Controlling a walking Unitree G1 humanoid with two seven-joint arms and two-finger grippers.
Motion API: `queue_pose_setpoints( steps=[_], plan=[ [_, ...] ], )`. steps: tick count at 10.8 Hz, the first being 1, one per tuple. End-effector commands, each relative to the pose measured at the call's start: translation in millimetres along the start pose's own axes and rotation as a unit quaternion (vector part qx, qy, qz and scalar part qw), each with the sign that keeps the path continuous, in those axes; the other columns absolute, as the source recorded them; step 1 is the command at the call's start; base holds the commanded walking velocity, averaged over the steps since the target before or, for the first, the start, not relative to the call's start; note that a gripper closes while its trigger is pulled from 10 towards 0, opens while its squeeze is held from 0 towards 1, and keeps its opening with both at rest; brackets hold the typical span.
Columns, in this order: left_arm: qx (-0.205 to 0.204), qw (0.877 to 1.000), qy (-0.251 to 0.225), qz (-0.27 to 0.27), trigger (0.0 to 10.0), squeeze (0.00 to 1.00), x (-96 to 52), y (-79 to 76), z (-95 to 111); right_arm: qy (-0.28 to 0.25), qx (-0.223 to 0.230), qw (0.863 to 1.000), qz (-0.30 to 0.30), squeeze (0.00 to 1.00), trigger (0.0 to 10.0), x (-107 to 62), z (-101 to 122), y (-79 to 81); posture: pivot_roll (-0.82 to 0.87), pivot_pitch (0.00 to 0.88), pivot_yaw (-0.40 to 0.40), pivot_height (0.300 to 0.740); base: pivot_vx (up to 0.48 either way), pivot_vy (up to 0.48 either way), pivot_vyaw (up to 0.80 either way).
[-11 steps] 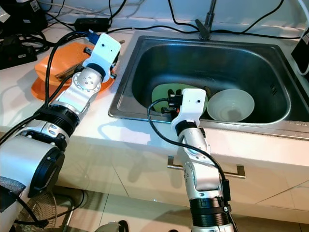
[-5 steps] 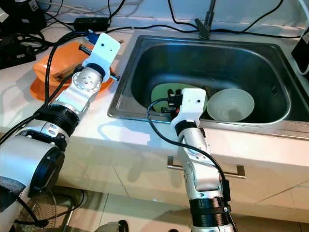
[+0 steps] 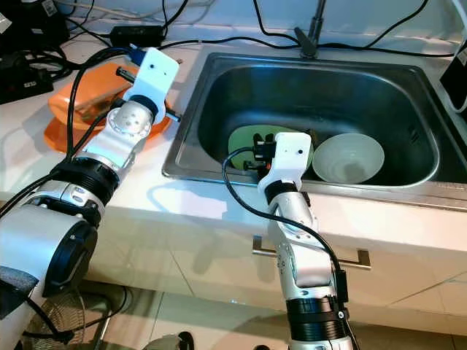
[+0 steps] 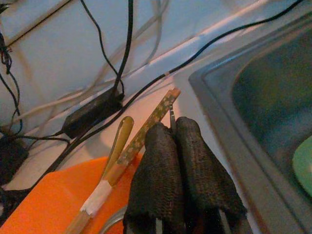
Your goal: Kitchen organization
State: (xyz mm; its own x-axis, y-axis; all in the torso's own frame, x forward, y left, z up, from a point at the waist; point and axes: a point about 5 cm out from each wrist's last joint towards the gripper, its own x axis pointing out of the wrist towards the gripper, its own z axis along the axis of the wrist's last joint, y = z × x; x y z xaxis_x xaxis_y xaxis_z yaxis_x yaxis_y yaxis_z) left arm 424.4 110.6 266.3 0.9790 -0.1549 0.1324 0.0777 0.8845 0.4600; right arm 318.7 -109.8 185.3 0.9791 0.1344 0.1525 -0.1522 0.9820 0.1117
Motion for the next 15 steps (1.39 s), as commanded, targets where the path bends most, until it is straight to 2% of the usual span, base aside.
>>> queue_pose_setpoints(
  steps=[1, 2, 4, 6, 8, 12, 14, 15],
  plan=[
    [-0.021, 1.0, -0.003, -0.006, 10.0, 0.0, 0.2, 1.4, 3.6, 0.03, -0.001, 1.0, -0.005, 0.0, 10.0, -0.9, -11.9, -2.4, 0.11, 0.183, 0.037, 0.74, 0.0, 0.0, 0.0],
    [-0.057, 0.998, -0.007, -0.013, 10.0, 0.0, -0.6, 1.4, 6.5, 0.029, -0.003, 1.0, -0.002, 0.0, 10.0, 1.8, -11.1, -2.4, 0.12, 0.177, 0.028, 0.74, 0.0, 0.0, 0.0],
    [-0.105, 0.994, -0.024, -0.018, 10.0, 0.0, -1.4, 6.7, 17.9, 0.024, -0.006, 1.0, 0.003, 0.0, 10.0, 7.9, -8.2, -2.7, 0.13, 0.164, 0.013, 0.74, 0.0, 0.0, 0.0],
    [-0.129, 0.991, -0.036, -0.022, 10.0, 0.0, -4.4, 11.5, 26.2, 0.022, -0.008, 1.0, 0.008, 0.0, 10.0, 11.2, -6.9, -2.7, 0.13, 0.152, 0.003, 0.74, 0.0, 0.0, 0.0],
    [-0.185, 0.981, -0.051, -0.023, 10.0, 0.0, -10.1, 17.4, 35.1, 0.014, -0.013, 1.0, 0.016, 0.0, 10.0, 18.9, -2.6, -2.4, 0.13, 0.126, -0.014, 0.74, 0.0, 0.0, 0.0],
    [-0.242, 0.963, -0.112, -0.027, 10.0, 0.0, -22.1, 30.2, 51.6, -0.003, -0.02, 0.999, 0.026, 0.0, 10.0, 39.1, 5.2, -1.7, 0.15, 0.042, -0.037, 0.74, 0.0, 0.0, 0.0],
    [-0.253, 0.957, -0.138, -0.037, 10.0, 0.0, -27.9, 35.0, 60.5, -0.007, -0.02, 0.999, 0.029, 0.0, 10.0, 45.3, 5.9, -0.7, 0.16, 0.015, -0.042, 0.74, 0.0, 0.0, 0.0],
    [-0.252, 0.95, -0.178, -0.042, 10.0, 0.0, -35.9, 39.6, 71.2, -0.011, -0.019, 0.999, 0.03, 0.0, 10.0, 47.9, 6.9, -0.7, 0.16, 0.0, -0.047, 0.74, 0.0, 0.0, 0.0]
  ],
)
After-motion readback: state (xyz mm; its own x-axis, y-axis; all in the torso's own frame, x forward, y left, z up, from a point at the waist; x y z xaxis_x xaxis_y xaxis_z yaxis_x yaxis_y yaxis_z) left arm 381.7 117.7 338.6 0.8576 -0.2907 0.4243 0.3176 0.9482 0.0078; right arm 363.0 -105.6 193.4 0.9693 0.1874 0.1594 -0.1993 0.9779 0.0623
